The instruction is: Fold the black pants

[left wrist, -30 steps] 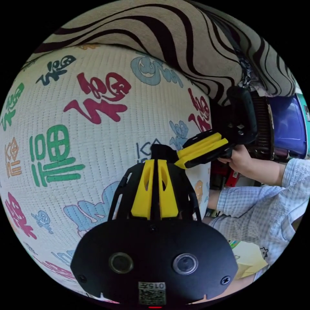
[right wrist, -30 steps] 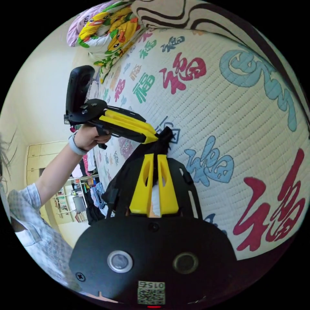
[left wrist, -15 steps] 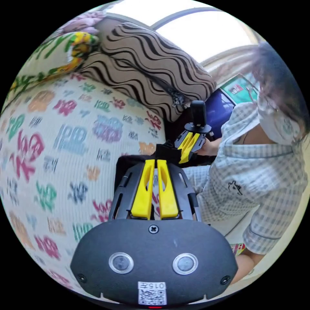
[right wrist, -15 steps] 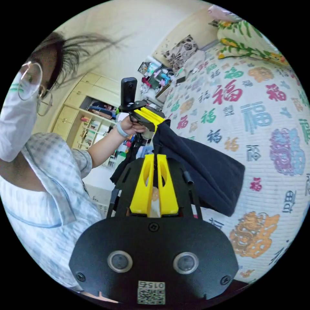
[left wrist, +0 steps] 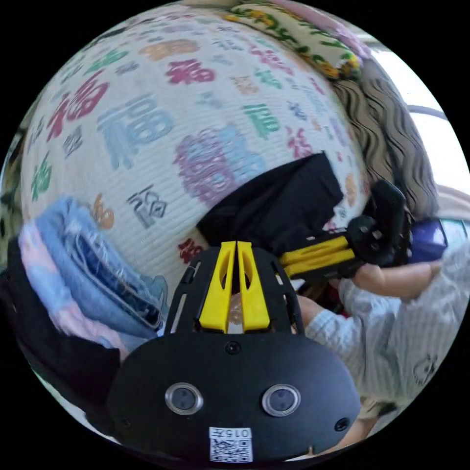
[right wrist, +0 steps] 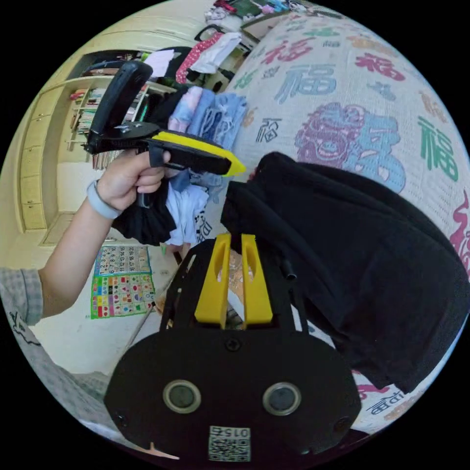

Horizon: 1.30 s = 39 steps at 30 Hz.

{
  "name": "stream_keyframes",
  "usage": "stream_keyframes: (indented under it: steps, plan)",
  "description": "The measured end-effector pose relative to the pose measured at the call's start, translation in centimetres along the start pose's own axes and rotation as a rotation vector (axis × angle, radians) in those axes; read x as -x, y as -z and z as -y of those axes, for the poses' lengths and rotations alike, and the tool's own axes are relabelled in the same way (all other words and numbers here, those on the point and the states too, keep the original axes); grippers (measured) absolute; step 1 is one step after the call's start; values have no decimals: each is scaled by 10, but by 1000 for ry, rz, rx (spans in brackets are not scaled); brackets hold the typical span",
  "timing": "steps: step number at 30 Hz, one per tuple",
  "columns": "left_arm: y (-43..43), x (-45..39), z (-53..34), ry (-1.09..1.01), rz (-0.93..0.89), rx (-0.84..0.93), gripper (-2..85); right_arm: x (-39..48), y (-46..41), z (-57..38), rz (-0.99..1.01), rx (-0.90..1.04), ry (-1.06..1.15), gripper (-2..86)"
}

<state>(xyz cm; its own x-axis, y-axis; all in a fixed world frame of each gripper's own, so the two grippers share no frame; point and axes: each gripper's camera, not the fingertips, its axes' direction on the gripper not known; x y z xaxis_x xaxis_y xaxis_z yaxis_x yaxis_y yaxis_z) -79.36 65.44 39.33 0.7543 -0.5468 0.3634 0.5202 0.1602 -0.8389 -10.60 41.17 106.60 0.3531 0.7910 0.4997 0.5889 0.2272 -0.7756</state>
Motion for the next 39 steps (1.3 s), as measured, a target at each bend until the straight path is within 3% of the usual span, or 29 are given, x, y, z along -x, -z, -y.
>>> stream_keyframes:
  steps: [2,6,10,16,20,23,27,33,36,39]
  plan:
    - [-2,33,-53,169,64,-61,8,17,-24,14,36,87,6,81]
    - [11,60,-143,335,-16,-213,37,57,-31,32,-30,160,118,78]
    - [-11,86,-233,509,-258,-307,70,66,-28,94,-228,141,172,62]
    - [-59,116,-313,731,-456,-424,78,67,-114,196,-175,389,256,45]
    - [-60,120,-385,827,-310,-418,70,95,-170,198,-33,552,312,13]
    - [-62,118,-436,866,-258,-395,69,112,-164,211,-57,475,337,21]
    - [-73,122,-475,907,-346,-477,79,124,-145,260,-232,333,433,47]
    - [-110,136,-499,1026,-435,-584,64,127,-212,327,-389,632,567,17]
    - [-119,135,-524,1053,-467,-633,17,135,-198,352,-398,542,525,3]
    - [-109,122,-555,1014,-388,-686,6,138,-180,371,-364,471,504,0]
